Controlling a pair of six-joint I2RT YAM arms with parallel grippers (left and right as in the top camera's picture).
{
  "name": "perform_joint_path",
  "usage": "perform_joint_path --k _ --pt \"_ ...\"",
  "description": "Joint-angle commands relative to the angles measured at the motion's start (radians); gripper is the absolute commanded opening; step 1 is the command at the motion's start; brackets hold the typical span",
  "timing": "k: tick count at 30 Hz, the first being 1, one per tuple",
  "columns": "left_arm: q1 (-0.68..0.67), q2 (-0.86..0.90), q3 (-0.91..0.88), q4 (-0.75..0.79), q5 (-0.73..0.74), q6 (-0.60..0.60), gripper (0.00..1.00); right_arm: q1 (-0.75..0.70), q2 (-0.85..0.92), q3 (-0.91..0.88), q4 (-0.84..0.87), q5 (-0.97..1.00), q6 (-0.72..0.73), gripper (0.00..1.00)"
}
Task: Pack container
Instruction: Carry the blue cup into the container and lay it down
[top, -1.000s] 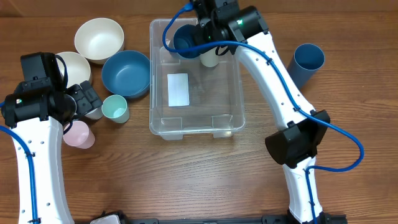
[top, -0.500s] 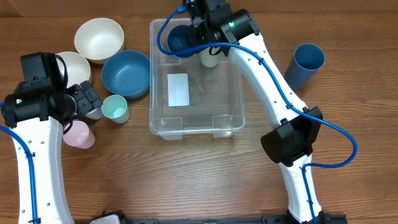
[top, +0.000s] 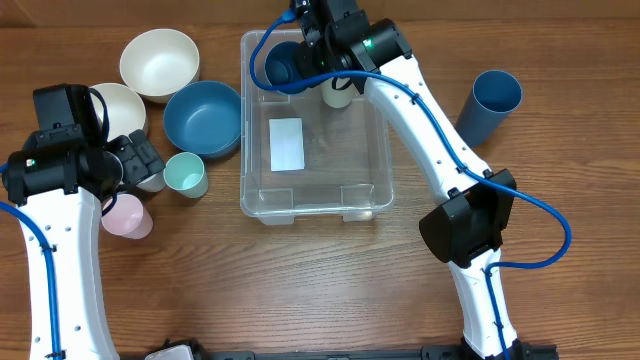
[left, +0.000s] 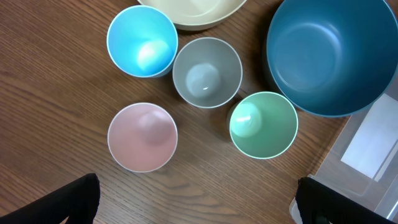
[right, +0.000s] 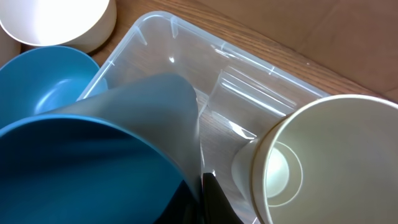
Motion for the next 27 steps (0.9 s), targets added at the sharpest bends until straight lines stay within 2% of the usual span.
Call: perform_joint_path --k 1,8,13,18,27 --pt "0.004 0.002 0.022 0.001 0.010 -0.014 1.00 0.005 -0.003 -0.042 0.025 -0.012 -0.003 0.04" --pt "0.004 0.002 0.022 0.001 0.009 -0.014 1.00 0.005 -0.003 -0.050 0.043 -0.013 -0.003 0.07" --pt "0.004 0.002 0.022 0.001 0.009 -0.014 1.00 0.005 -0.003 -0.050 0.042 -0.013 -0.003 0.29" --pt "0.004 0.002 0.022 0.001 0.009 -0.014 1.00 0.005 -0.003 -0.050 0.044 -0.012 -0.004 0.34" --pt "0.004 0.002 0.022 0.001 0.009 -0.014 1.00 0.005 -0.003 -0.050 0.106 -0.013 -0.004 0.35"
